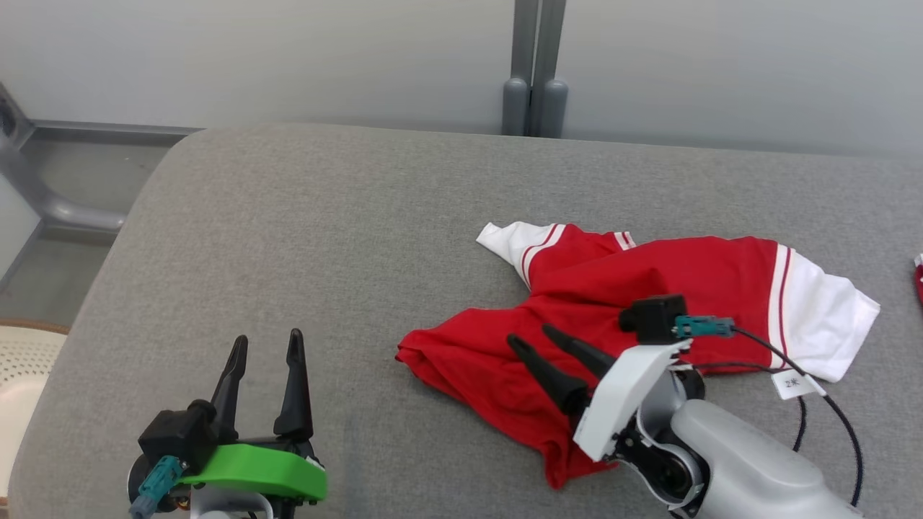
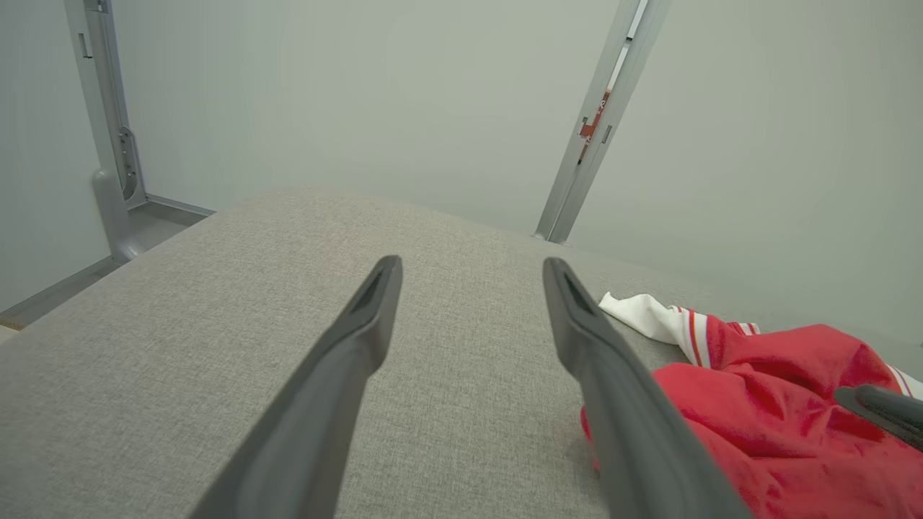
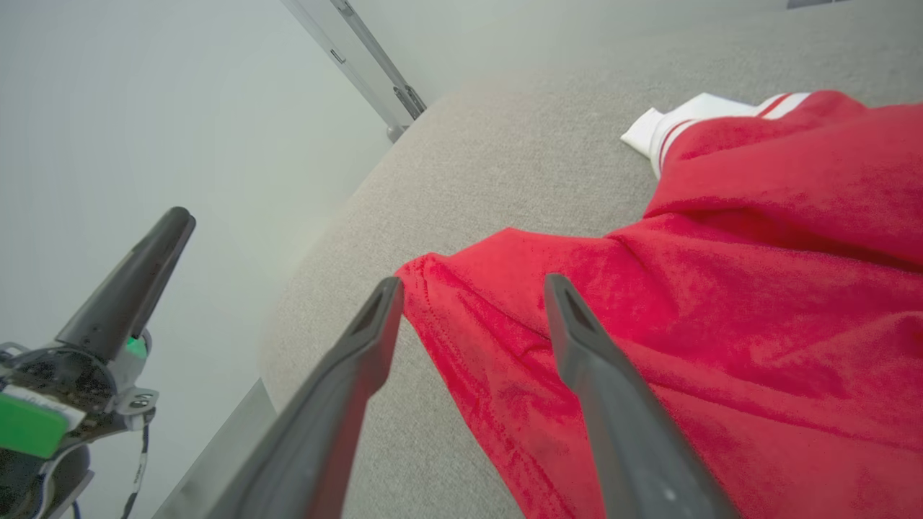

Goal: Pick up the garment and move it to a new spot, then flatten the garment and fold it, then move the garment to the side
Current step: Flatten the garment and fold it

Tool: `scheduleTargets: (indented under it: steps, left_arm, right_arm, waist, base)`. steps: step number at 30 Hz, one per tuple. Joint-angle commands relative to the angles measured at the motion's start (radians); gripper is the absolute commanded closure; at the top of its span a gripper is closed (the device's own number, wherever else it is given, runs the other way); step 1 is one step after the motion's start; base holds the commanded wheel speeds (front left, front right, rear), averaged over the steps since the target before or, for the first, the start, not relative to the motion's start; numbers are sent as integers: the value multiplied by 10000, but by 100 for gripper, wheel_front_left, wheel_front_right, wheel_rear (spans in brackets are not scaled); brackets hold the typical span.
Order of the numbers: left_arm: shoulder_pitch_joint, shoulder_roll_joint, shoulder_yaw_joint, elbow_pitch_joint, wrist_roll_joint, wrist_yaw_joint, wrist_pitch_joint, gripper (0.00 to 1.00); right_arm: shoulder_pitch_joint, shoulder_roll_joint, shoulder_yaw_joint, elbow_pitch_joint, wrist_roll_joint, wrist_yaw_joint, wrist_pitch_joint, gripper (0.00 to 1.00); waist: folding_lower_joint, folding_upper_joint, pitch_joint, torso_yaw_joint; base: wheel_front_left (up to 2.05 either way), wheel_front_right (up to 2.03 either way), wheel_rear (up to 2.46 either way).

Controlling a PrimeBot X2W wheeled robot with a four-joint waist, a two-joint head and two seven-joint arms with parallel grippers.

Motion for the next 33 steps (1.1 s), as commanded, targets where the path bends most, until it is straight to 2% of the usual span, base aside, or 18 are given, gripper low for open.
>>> scheduleTargets:
  steps: [1,6,10,15,20,25,30,33]
  left_arm:
    - [124,14,27,-25,-13,24,-29,0]
    - [147,14,-22,22,-55,37,-29,0]
    - [80,12,-68,98,7,-15,-29,0]
    - [-21,15,-103,134,-19,2,-29,0]
    - [-57,15,-159,202,-21,-18,-29,0]
    - [-10,17,-208,278,18,-56,-29,0]
    - [80,47,-301,456,87,-91,-3,0]
    - [126,77,-440,623,-70,-152,376,0]
  right_arm:
    - [270,-270,-196,-291,-146,5,-284,0]
    - [714,-1056,-1562,-1070,-881,5,-1563,0]
    - [1238,-1221,-3124,-1315,-1764,5,-2043,0]
    - [2082,-746,-5102,-1862,-3342,5,-2125,0]
    - [3196,217,-6745,-2637,-4999,5,-2126,0]
    - [3866,840,-7409,-2978,-5836,5,-2129,0]
    - [4117,1092,-7606,-3042,-6248,5,-2130,0]
    - [4158,1146,-7678,-3060,-6346,5,-2130,0]
  waist:
    - [0,0,-140,-562]
    - [0,0,-59,-1183]
    - [0,0,-9,-1608]
    - [0,0,-15,-1984]
    - [0,0,-73,-2127]
    - [0,0,-170,-2093]
    - [0,0,-252,-2006]
    - [0,0,-271,-1937]
  base:
    - [0,0,0]
    - [0,0,0]
    - [0,0,0]
    - [0,0,0]
    - [0,0,0]
    - [0,0,0]
    - [0,0,0]
    - [0,0,0]
